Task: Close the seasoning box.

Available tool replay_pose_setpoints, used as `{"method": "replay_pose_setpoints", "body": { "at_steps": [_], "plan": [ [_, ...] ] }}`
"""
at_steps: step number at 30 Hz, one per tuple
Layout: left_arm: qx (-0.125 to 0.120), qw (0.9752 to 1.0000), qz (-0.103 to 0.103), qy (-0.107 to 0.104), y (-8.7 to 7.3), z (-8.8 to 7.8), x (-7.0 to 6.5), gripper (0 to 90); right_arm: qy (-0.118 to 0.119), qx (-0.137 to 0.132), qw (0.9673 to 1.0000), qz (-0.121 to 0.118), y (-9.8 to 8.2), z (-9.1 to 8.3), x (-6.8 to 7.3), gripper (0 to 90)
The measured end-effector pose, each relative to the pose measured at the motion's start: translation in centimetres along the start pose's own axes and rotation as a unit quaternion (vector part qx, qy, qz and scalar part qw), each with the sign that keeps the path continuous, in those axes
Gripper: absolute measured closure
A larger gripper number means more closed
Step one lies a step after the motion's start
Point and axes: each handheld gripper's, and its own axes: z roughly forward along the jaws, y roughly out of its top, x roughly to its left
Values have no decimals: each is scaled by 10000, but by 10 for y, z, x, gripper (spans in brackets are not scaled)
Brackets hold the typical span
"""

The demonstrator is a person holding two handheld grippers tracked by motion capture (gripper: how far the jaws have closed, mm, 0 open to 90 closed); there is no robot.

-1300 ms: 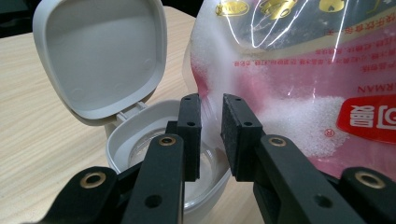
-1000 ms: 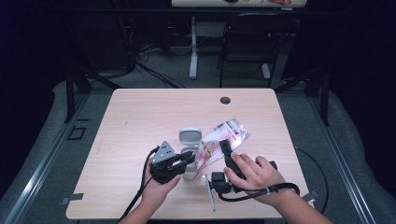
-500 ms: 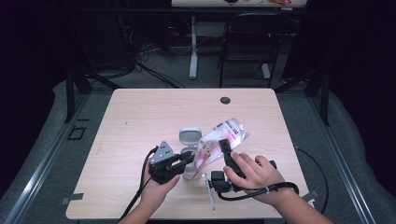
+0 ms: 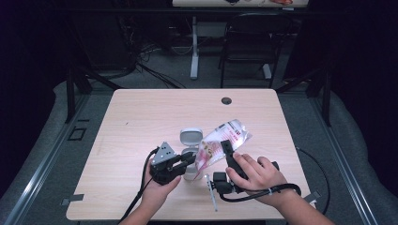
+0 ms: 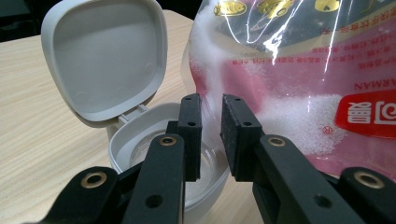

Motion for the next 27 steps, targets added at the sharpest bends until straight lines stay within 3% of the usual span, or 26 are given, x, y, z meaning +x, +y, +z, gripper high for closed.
{"method": "replay_pose_setpoints", "body": {
  "at_steps": [13, 17, 27],
  "plan": [
    [-11, 10000, 3, -15, 0, 0, 0, 779, 168, 25, 9998, 107, -6, -2, 10, 854],
    [-14, 10000, 6, -19, 0, 0, 0, 778, 181, 55, 9998, 61, -7, -3, 11, 855],
    [12, 10000, 13, -46, -1, 1, -1, 775, 151, 44, 9997, 203, -11, -3, 18, 856]
  ]
}}
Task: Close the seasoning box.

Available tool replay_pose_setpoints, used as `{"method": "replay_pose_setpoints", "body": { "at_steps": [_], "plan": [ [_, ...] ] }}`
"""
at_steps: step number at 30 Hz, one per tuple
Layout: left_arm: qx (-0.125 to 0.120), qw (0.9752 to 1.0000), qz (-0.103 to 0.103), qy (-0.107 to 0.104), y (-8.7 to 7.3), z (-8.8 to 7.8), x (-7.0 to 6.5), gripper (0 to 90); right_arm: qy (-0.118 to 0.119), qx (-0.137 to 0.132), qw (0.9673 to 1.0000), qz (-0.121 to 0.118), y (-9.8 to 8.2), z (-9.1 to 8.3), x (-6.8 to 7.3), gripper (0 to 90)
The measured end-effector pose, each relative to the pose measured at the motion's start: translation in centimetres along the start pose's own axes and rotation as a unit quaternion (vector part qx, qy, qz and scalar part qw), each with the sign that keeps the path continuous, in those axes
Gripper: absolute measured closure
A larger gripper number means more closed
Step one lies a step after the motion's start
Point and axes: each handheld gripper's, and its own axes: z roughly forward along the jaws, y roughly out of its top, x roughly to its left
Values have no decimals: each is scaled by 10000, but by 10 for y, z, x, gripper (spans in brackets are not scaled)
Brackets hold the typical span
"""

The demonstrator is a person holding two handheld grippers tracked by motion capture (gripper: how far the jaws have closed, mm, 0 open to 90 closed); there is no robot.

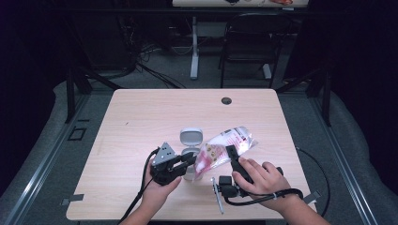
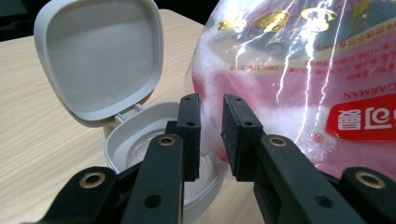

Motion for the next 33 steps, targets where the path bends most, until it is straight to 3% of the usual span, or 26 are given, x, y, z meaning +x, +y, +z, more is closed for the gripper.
{"method": "replay_pose_setpoints", "body": {
  "at_steps": [13, 18, 33],
  "plan": [
    [21, 10000, 8, 19, -1, -1, 2, 775, -111, 117, 9998, 136, -6, -2, 4, 857],
    [6, 10000, -34, 39, -1, -2, 2, 774, -274, 84, 9992, 271, -7, -2, 5, 857],
    [-5, 9999, -63, 104, -2, -4, 6, 772, -287, 44, 9991, 314, -10, -5, 12, 858]
  ]
}}
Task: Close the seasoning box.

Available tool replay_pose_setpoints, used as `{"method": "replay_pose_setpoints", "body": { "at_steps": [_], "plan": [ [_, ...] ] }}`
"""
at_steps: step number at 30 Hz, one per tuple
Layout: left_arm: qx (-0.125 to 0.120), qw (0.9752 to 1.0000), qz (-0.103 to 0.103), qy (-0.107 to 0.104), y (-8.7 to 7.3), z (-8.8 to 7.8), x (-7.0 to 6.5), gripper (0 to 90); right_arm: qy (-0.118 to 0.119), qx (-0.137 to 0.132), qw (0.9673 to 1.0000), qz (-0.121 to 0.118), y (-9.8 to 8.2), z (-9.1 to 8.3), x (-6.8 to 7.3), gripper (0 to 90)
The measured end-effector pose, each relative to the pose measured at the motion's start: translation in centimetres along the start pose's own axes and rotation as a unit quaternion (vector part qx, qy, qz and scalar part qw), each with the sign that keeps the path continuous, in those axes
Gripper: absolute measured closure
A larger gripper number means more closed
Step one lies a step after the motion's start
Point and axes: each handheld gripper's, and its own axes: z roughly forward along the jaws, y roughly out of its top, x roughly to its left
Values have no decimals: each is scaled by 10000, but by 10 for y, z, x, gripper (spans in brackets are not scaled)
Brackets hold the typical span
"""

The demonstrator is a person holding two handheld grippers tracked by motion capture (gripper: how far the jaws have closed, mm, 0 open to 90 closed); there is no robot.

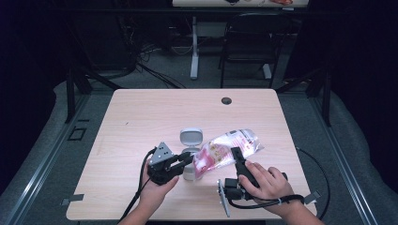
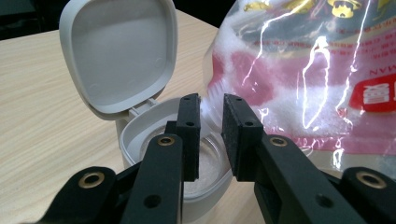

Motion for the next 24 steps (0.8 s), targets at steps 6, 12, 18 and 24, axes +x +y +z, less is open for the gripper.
{"method": "replay_pose_setpoints", "body": {
  "at_steps": [6, 12, 18, 24],
  "plan": [
    [23, 10000, -23, 48, -2, -3, 3, 772, 28, 7, 10000, 49, -2, -1, 0, 858],
    [38, 10000, -32, 83, -5, -4, 5, 771, 11, 80, 9999, 98, -6, -3, -4, 858],
    [122, 9999, -13, 86, -8, -3, 4, 764, -27, 65, 9998, 188, -7, -4, -7, 858],
    [166, 9998, -7, 50, -9, -1, 3, 765, -67, 99, 9997, 205, -7, -5, -14, 858]
  ]
}}
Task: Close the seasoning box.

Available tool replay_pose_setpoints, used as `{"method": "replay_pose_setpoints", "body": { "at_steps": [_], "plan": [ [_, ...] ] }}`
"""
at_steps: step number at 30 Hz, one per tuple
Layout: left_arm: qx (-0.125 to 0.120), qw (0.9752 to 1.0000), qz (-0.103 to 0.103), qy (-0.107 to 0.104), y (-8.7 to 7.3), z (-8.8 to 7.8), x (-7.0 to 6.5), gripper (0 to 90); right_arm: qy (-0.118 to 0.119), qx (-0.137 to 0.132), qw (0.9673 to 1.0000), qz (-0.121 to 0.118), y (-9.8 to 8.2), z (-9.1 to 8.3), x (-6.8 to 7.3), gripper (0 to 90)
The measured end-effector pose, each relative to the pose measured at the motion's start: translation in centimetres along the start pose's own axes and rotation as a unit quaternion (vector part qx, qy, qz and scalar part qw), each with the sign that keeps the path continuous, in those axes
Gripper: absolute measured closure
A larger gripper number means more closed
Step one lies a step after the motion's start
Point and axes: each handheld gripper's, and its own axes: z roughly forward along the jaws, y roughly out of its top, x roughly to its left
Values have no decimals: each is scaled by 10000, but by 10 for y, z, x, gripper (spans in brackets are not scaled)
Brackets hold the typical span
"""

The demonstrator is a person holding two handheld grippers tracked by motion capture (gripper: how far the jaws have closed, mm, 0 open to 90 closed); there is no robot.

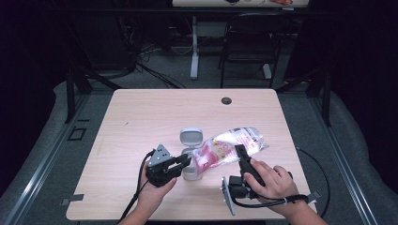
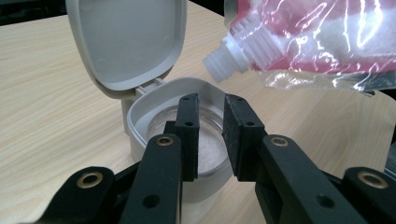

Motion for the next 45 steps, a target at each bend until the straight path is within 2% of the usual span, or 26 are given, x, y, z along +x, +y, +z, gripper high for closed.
{"method": "replay_pose_setpoints", "body": {
  "at_steps": [10, 11, 13, 15, 17, 20, 23, 27, 36, 37, 45],
  "plan": [
    [-19, 9999, 1, -145, 3, 10, -9, 765, -18, -58, 10000, 77, 2, 0, -3, 859],
    [0, 10000, 26, -74, 4, 11, -10, 765, -13, -59, 9999, 91, 2, 0, -3, 858],
    [-15, 9998, 18, -178, 4, 13, -10, 765, 15, -64, 9999, 123, 2, 0, -1, 858],
    [-4, 9999, 56, -89, 5, 14, -11, 764, 28, -57, 9999, 124, 1, -2, 2, 858],
    [21, 9999, 27, -168, 5, 14, -10, 764, 34, -94, 9999, 138, 0, -1, 3, 858],
    [-5, 9999, 24, -160, 7, 12, -7, 764, 67, -99, 9997, 209, -2, -2, 6, 859],
    [-43, 9999, 4, -143, 7, 12, -7, 765, 41, -73, 9998, 173, -3, -3, 7, 859],
    [-34, 9999, 10, -130, 8, 12, -7, 762, 49, -151, 9995, 267, -4, -3, 8, 860],
    [-204, 9998, 13, -18, 16, 10, -4, 710, 54, -122, 9994, 333, -3, -5, 8, 860],
    [-218, 9998, 13, -23, 17, 10, -4, 702, 51, -197, 9990, 404, -4, -4, 9, 860],
    [-330, 9994, 48, 42, 22, 4, -2, 700, 117, -194, 9984, 514, -5, -5, 15, 861]
  ]
}}
